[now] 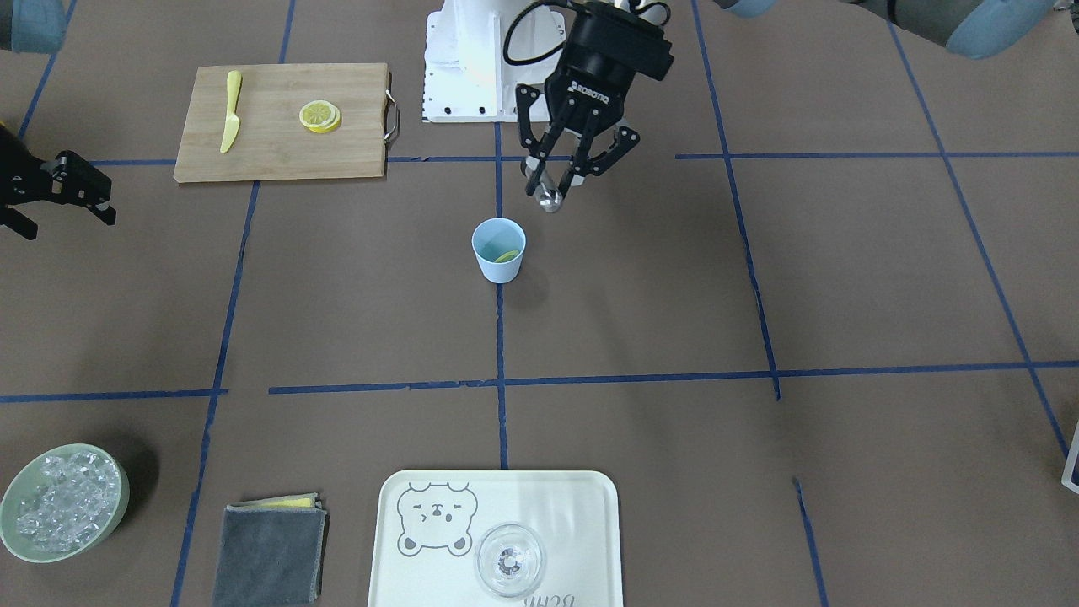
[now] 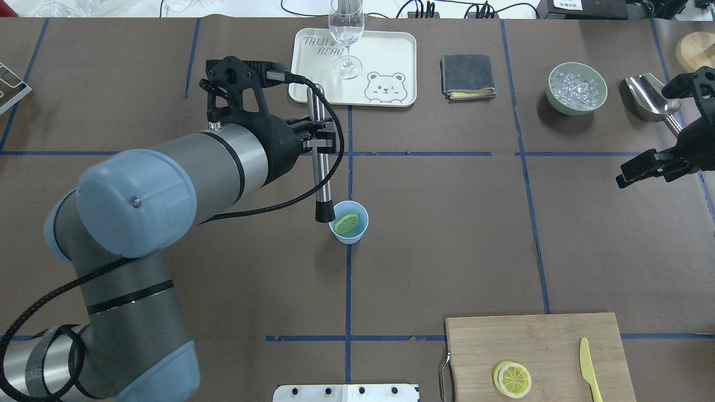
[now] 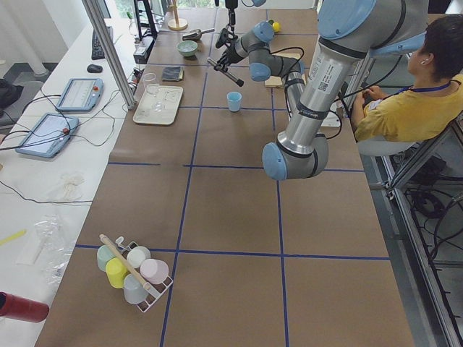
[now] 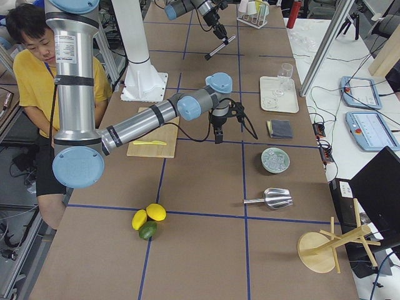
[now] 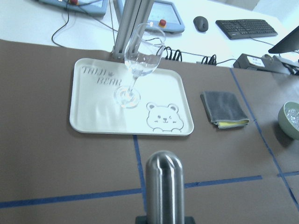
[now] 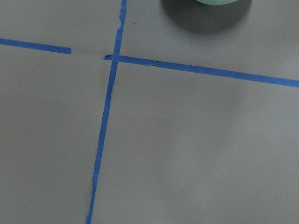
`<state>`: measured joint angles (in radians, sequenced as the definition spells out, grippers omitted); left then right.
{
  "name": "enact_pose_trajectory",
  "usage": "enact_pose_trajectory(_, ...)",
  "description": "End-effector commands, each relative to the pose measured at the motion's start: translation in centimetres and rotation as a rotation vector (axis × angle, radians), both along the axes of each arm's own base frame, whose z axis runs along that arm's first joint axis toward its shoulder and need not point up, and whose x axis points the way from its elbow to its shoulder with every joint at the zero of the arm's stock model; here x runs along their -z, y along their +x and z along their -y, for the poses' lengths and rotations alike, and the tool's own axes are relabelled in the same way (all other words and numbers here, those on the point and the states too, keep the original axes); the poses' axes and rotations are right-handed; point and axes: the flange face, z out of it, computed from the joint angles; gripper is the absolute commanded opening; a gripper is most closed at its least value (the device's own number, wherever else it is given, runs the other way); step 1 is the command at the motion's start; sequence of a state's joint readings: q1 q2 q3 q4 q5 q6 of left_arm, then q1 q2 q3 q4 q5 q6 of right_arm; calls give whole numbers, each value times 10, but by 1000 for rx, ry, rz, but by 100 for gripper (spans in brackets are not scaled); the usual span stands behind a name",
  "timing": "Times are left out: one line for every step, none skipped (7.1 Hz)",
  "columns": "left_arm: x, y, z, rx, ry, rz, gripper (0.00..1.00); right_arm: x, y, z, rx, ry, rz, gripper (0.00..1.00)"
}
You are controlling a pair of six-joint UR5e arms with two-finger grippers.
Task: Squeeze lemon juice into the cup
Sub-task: 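Carry the steel muddler with the left gripper over the blue cup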
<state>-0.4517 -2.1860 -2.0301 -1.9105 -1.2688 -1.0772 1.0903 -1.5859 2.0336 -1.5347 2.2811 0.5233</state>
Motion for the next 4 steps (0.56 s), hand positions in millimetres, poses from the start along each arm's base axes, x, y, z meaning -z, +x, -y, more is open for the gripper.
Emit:
enact_pose_trajectory(33, -15, -2, 191, 130, -91, 0, -8, 12, -2, -19, -1, -1, 100)
enact_pose_trajectory(6, 13, 4, 288, 225, -52, 0, -9, 13, -4, -20, 4, 2, 100)
enact_pose_trajectory(-9, 47, -12, 378, 267, -105, 0, -10, 12, -4, -21, 1, 1, 100)
enact_pose_trajectory(-19, 54, -27, 369, 307, -127, 0, -10, 12, -4, -20, 1, 2, 100)
